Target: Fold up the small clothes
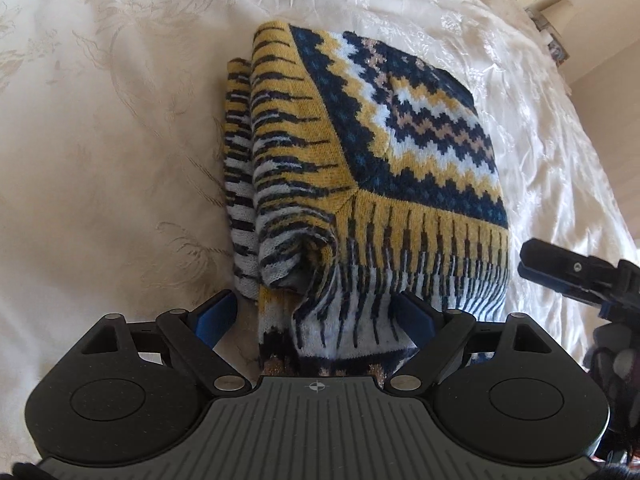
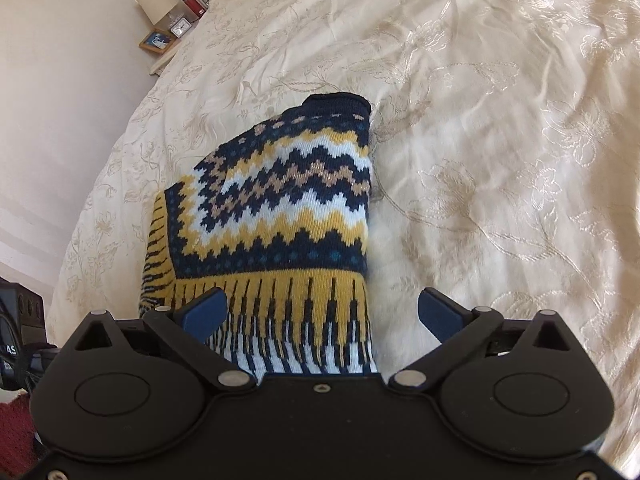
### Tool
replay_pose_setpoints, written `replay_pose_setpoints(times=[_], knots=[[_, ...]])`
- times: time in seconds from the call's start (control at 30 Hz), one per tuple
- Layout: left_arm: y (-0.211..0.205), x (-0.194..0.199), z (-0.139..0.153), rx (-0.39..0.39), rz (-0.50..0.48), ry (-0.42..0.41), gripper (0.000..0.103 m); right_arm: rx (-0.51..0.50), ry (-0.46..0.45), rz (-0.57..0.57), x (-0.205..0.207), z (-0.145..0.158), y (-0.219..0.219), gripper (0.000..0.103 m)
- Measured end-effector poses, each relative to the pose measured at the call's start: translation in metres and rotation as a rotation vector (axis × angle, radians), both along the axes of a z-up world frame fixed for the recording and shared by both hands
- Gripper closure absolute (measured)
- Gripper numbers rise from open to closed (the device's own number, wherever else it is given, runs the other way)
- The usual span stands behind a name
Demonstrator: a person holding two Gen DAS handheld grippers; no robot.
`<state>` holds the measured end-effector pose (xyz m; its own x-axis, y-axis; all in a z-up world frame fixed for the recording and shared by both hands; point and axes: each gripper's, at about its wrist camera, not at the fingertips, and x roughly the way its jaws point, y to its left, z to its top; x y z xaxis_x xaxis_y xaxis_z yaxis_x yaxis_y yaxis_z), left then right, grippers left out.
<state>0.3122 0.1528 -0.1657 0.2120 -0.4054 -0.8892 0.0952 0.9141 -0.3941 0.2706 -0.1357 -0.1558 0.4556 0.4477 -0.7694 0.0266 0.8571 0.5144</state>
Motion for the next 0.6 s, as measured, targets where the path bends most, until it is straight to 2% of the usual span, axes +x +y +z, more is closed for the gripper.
replay_pose_setpoints(times=[0.2,0.37,0.6], knots=[[-0.010,0.005,-0.011,-0.046,-0.014,0.026,0.016,0.045,0.010,0.022,0.030,-0.011,-0.001,0.001],[-0.011,0.013,-0.019,-0.086,-0.008,0.039,0.015,0.111,0.053,0.053,0.059,-0.032,0.006,0.001],[-0.012,0.025,-0.024,-0.133,-0.030,0.047,0.010,0.187,0.083,0.087,0.091,-0.054,0.021,0.000]])
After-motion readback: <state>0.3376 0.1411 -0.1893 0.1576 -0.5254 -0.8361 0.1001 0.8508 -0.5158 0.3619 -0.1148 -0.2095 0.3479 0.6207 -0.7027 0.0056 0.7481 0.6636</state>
